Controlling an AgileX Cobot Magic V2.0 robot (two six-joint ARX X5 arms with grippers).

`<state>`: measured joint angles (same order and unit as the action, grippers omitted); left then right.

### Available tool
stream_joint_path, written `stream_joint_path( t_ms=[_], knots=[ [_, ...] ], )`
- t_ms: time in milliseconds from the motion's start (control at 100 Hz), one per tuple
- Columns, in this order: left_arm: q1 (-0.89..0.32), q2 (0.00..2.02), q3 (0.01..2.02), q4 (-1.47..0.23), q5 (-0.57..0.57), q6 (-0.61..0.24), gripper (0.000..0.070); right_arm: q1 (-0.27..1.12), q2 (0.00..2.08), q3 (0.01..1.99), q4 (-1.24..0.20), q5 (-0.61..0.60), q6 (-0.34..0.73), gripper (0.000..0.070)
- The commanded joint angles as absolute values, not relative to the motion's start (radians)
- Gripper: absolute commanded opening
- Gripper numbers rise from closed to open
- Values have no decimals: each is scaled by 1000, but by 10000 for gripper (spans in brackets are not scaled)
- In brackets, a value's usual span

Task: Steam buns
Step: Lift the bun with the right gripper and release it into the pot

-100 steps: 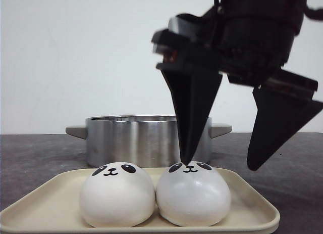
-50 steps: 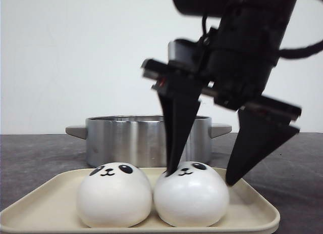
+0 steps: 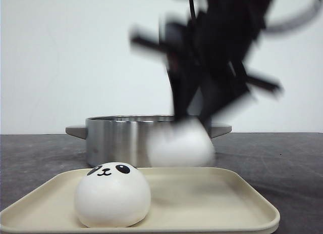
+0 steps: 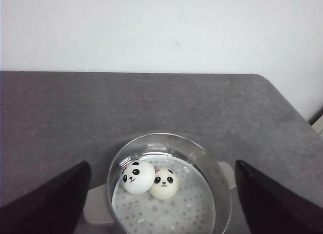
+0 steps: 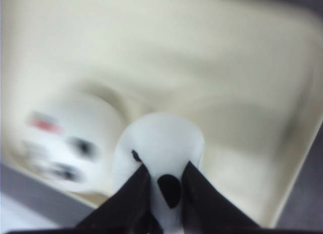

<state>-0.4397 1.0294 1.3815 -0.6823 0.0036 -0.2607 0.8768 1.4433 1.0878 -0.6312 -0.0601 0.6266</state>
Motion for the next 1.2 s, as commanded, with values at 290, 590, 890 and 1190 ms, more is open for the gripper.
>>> stream_joint_path(
  t_ms=[290,590,890,1190],
  knots=[
    [-445,1040,1400,-657,7,-246,551,776,1485,1502,-606,78,398,8],
    [-445,1060,1400,-655,7,-247,551,677,1739,1502,-634,38,347,9],
    [-445,1065,1400,-673,7,-243,551,644,1940,1502,-661,-60,351,348],
    [-445,1065,1400,-734,7,-221,551,619,1940,1529,-638,-51,347,575]
  ],
)
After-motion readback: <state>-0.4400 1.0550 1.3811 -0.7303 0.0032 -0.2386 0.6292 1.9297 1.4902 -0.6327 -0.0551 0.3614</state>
